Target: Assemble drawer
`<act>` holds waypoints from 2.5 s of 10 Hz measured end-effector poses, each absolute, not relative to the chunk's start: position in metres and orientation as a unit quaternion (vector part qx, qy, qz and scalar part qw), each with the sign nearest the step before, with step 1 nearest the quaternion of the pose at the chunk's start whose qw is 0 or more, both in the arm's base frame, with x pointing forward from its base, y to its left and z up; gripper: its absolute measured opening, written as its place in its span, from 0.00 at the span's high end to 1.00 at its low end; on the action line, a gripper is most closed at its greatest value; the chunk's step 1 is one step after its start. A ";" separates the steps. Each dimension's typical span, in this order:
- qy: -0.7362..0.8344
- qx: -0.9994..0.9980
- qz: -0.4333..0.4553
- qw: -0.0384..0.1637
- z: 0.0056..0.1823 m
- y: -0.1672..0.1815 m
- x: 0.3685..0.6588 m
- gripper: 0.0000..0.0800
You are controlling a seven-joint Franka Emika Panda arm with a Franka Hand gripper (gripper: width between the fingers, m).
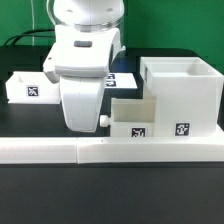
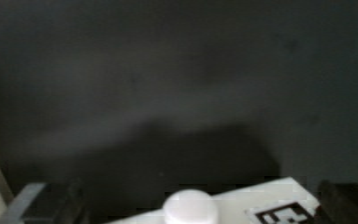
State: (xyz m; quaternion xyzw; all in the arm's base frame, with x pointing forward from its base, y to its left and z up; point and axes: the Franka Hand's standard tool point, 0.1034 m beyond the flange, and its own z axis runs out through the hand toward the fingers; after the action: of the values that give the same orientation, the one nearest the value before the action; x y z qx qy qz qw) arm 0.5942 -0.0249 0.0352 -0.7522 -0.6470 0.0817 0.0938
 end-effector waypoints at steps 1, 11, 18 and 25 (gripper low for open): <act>-0.647 -0.752 0.082 0.094 0.035 -0.025 0.594 0.19; -0.687 -0.713 0.078 0.117 0.032 0.020 0.592 0.19; -0.658 -0.738 0.091 0.119 0.034 0.011 0.575 0.19; -0.658 -0.737 0.102 0.117 0.030 0.018 0.577 0.19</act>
Offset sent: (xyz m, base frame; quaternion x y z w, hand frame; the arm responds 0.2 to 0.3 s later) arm 0.0204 0.0243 0.0053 0.0051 0.0700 -0.2178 0.9735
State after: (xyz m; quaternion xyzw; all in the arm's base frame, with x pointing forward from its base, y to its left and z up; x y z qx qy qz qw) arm 0.5768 0.0184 0.0302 -0.7369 -0.6580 0.1021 0.1168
